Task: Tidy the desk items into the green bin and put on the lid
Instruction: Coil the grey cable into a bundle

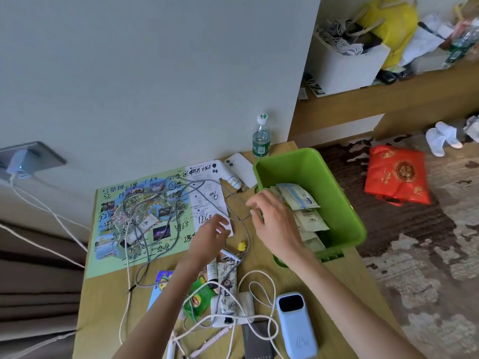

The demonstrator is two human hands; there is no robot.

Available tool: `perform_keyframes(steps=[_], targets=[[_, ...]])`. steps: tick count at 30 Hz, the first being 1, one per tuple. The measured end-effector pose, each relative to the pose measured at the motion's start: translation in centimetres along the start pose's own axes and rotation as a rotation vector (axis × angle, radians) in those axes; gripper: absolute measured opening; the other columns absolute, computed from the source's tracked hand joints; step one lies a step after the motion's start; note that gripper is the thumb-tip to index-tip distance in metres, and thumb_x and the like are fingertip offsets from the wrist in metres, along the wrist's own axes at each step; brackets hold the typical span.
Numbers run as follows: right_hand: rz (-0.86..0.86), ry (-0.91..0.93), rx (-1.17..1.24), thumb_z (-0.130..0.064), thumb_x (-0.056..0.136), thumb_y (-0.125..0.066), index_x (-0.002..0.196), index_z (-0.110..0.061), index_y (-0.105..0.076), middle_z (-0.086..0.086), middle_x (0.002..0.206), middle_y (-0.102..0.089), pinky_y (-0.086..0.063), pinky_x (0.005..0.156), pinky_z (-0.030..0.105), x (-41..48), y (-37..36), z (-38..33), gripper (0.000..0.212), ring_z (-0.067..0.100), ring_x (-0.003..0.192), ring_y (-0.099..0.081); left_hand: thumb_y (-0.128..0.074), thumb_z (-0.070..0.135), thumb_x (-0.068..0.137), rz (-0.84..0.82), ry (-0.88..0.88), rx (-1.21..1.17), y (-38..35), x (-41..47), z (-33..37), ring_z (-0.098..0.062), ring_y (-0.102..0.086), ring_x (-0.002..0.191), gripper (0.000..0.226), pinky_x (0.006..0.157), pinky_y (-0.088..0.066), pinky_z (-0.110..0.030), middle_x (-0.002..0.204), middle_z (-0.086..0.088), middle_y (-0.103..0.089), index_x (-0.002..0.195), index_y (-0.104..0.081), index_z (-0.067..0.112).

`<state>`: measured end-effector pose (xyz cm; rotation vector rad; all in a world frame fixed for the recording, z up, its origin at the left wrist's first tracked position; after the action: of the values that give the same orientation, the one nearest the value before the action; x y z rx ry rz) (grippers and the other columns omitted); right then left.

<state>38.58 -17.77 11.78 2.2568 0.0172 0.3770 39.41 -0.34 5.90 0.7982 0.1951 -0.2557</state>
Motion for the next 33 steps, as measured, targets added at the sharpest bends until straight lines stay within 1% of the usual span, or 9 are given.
perform_keyframes(steps=[5,8,11,16,20,25,28,31,33], targets=[[-0.432,0.046,-0.090,-0.004,0.090,-0.058,0.103,-0.017,-0.059,-0.005,0.109,-0.056,-0.049,0.061,0.026,-2.6,-6.0,-1.0,0.018,0.013,0.079,-0.059,-0.055,0.031,0.095,-0.151,0.028,0.272,-1.4,-3.9,-5.1,-0.011,-0.063,0.090,0.016,0.079,-0.054,-0.033,0.098,0.008,-0.068,0.104,-0.065,0.022],[-0.662,0.006,-0.176,0.002,0.090,-0.055,0.110,-0.015,-0.061,-0.002,0.112,-0.053,-0.052,0.070,0.031,-4.6,-8.0,0.4,0.027,0.016,0.090,-0.058,-0.056,0.032,0.095,-0.165,-0.019,0.274,-2.5,-5.3,-6.2,-0.005,-0.059,0.084,0.015,0.077,-0.054,-0.025,0.099,0.006,-0.066,0.100,-0.065,0.021],[-0.731,-0.012,-0.201,0.001,0.092,-0.053,0.112,-0.014,-0.061,-0.001,0.115,-0.052,-0.048,0.089,0.033,-5.6,-9.0,1.5,0.026,0.016,0.110,-0.051,-0.056,0.035,0.094,-0.160,-0.079,0.254,-2.7,-6.0,-6.7,-0.004,-0.058,0.085,0.017,0.079,-0.053,-0.021,0.099,0.008,-0.060,0.100,-0.064,0.020],[-0.692,-0.008,-0.274,-0.012,0.096,-0.052,0.105,-0.012,-0.058,0.001,0.111,-0.053,-0.044,0.091,0.031,-5.5,-10.0,1.6,0.011,0.018,0.109,-0.048,-0.056,0.035,0.094,-0.156,-0.124,0.260,-2.9,-6.8,-7.8,-0.001,-0.053,0.085,0.016,0.072,-0.041,-0.007,0.097,0.012,-0.054,0.099,-0.063,0.021],[-0.642,-0.013,-0.241,-0.016,0.095,-0.056,0.098,-0.016,-0.059,-0.002,0.104,-0.060,-0.045,0.089,0.030,-4.4,-9.9,1.2,0.004,0.016,0.101,-0.054,-0.051,0.035,0.097,-0.135,-0.106,0.217,-2.7,-7.1,-8.2,-0.004,-0.057,0.087,0.019,0.081,-0.053,-0.022,0.100,0.008,-0.060,0.101,-0.061,0.020],[-0.435,-0.018,-0.164,-0.017,0.091,-0.063,0.086,-0.017,-0.057,-0.005,0.091,-0.063,-0.052,0.079,0.035,-1.7,-8.0,0.2,0.008,0.016,0.088,-0.060,-0.041,0.055,0.094,-0.172,0.043,0.027,-2.2,-7.6,-7.9,-0.012,-0.065,0.081,0.043,0.074,-0.056,-0.030,0.095,0.003,-0.068,0.102,-0.061,0.018],[-0.305,-0.018,-0.109,-0.023,0.089,-0.067,0.089,-0.018,-0.061,-0.007,0.088,-0.068,-0.056,0.069,0.031,0.1,-6.4,-0.8,0.008,0.011,0.078,-0.064,-0.041,0.048,0.097,-0.160,0.058,-0.126,-1.9,-7.7,-7.0,-0.014,-0.067,0.083,0.038,0.079,-0.057,-0.037,0.091,0.001,-0.069,0.094,-0.063,0.017],[-0.188,0.009,-0.065,-0.025,0.089,-0.068,0.087,-0.017,-0.061,-0.007,0.080,-0.068,-0.055,0.059,0.032,1.4,-4.7,-2.0,0.010,0.011,0.069,-0.063,-0.043,0.041,0.100,-0.057,0.043,-0.237,-0.4,-7.7,-5.6,-0.007,-0.065,0.079,0.029,0.072,-0.052,-0.031,0.083,0.003,-0.068,0.083,-0.061,0.026],[-0.099,0.002,0.005,-0.022,0.090,-0.067,0.086,-0.015,-0.060,-0.005,0.075,-0.067,-0.054,0.057,0.037,2.2,-3.5,-2.7,0.011,0.014,0.066,-0.063,-0.043,0.041,0.100,0.018,0.046,-0.261,0.9,-7.5,-4.8,-0.019,-0.067,0.081,0.033,0.072,-0.053,-0.038,0.085,-0.007,-0.071,0.085,-0.064,0.020]])
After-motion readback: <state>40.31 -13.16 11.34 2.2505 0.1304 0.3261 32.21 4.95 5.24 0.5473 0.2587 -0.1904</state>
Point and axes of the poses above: each hand's wrist, its own x-axis towards the middle knuckle, its own y-axis out of the back of the hand, z = x × y, the point moved 2 cm from there along x, towards the middle knuckle
